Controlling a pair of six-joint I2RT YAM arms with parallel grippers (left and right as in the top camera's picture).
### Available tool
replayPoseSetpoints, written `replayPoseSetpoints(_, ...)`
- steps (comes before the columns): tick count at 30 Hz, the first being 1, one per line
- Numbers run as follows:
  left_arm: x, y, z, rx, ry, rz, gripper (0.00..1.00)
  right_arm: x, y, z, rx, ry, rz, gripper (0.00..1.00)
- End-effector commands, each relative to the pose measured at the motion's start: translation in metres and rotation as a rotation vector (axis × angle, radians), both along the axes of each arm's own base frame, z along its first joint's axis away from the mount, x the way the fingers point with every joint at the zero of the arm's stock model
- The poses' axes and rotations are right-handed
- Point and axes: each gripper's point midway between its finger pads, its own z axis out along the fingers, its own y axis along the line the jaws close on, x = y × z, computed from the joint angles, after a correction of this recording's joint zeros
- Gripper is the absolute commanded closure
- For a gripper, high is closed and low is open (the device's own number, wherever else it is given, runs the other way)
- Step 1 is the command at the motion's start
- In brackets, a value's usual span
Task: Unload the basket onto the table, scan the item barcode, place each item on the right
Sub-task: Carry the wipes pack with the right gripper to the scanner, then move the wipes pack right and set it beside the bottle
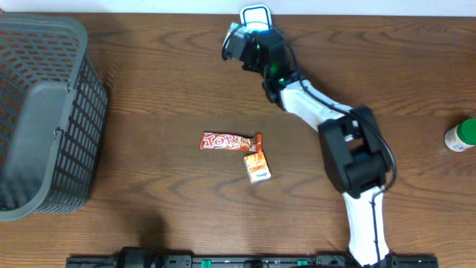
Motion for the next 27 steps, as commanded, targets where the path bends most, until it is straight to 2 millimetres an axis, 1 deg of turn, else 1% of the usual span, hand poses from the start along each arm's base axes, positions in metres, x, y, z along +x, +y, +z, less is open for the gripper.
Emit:
replayPoseSetpoints(1,-0.004,0.001,0.0,-0.009,-0.01,0.01,0.02,-0.012,-0.03,0.084,0.091,-0.02,-0.121,0.99)
replayPoseSetpoints(3,-0.004,0.001,0.0,-0.009,-0.01,0.01,0.02,-0.025,-0.042,0.093,0.102,0.041,-0.174,0.99)
replayPoseSetpoints(5,-0.003,0.001,0.0,-0.009,-0.01,0.01,0.02,-0.04,-0.052,0.095,0.132,0.122,-0.219,0.99)
replayPoseSetpoints(9,-0.003,0.001,0.0,-0.01,-0.01,0.009,0.02,-0.072,-0.08,0.088,0.237,0.315,-0.357,0.99)
replayPoseSetpoints(12,-0.004,0.001,0.0,-0.01,-0.01,0.009,0.02,-0.101,-0.109,0.069,0.268,0.479,-0.489,0.99)
replayPoseSetpoints(17,-0.003,0.001,-0.001,-0.009,-0.009,0.01,0.02,-0.15,-0.162,0.027,0.207,0.739,-0.703,0.99)
replayPoseSetpoints(19,-0.004,0.001,0.0,-0.009,-0.01,0.01,0.02,-0.168,-0.187,0.017,0.174,0.821,-0.778,0.99)
replayPoseSetpoints(22,-0.004,0.001,0.0,-0.009,-0.01,0.01,0.02,-0.178,-0.223,0.011,0.146,0.857,-0.874,0.99)
replayPoseSetpoints(23,-0.004,0.001,0.0,-0.009,-0.01,0.01,0.02,-0.18,-0.243,0.01,0.146,0.858,-0.926,0.99)
replayPoseSetpoints(27,-0.003,0.001,0.0,-0.009,-0.01,0.01,0.02,-0.185,-0.3,0.003,0.194,0.867,-1.06,0.99)
